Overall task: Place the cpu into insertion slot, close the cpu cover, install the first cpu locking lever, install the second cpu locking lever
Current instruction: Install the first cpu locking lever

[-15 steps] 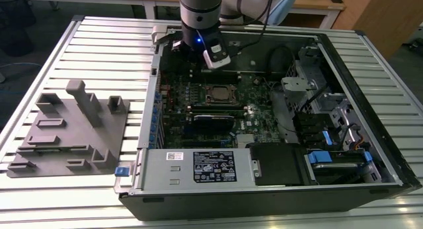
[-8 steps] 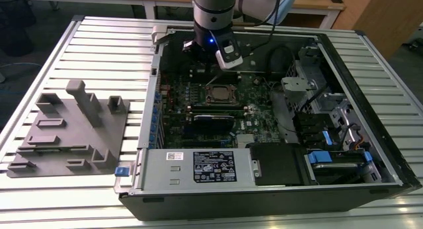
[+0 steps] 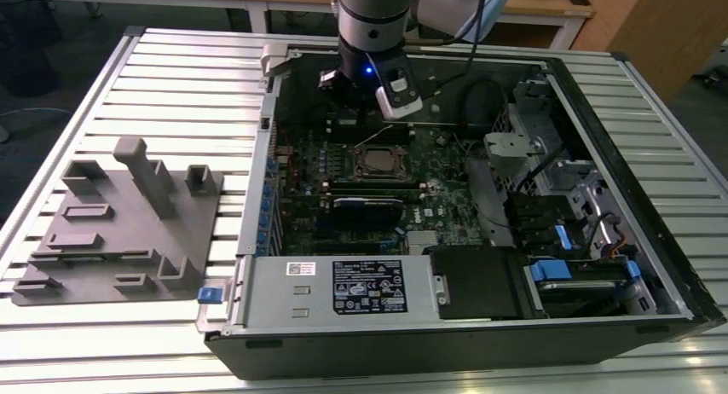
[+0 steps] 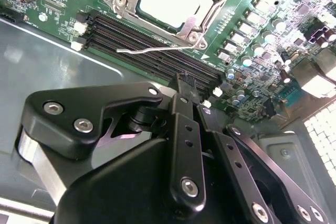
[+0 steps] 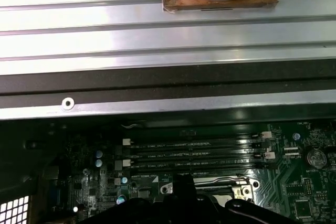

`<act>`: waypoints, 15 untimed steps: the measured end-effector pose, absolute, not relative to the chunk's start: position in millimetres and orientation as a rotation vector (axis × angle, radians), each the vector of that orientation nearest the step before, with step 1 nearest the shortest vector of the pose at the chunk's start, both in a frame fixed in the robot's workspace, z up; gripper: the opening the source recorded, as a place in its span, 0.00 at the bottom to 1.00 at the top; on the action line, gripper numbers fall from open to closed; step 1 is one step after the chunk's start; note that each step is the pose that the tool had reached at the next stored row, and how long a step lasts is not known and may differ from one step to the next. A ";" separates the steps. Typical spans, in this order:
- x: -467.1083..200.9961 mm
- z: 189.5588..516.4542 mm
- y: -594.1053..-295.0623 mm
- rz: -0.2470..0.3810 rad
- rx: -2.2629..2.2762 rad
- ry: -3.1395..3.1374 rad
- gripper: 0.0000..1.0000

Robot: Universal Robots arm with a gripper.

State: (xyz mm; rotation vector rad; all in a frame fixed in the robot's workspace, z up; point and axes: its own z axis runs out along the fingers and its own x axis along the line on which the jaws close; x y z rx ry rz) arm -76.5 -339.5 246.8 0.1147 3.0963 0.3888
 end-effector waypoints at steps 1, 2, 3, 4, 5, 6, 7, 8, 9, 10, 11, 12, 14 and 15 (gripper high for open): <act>-76.4 246.6 -339.6 0.385 0.115 3.097 0.11; -76.3 246.2 -339.6 0.382 0.116 3.097 0.11; -76.1 245.7 -339.6 0.379 0.117 3.097 0.11; -75.7 245.1 -339.6 0.377 0.118 3.097 0.11; -75.2 244.4 -339.6 0.376 0.119 3.097 0.11; -74.8 243.7 -339.5 0.375 0.120 3.097 0.11; -74.5 243.0 -339.3 0.375 0.121 3.097 0.11; -74.0 242.2 -339.1 0.375 0.122 3.097 0.11; -73.5 241.5 -338.7 0.375 0.123 3.097 0.11; -73.1 240.8 -338.2 0.374 0.124 3.097 0.11; -72.4 240.1 -337.5 0.374 0.124 3.097 0.11; -71.5 239.6 -337.0 0.372 0.125 3.097 0.11; -69.0 238.8 -336.1 0.365 0.127 3.097 0.11; -67.9 238.5 -335.7 0.362 0.128 3.097 0.11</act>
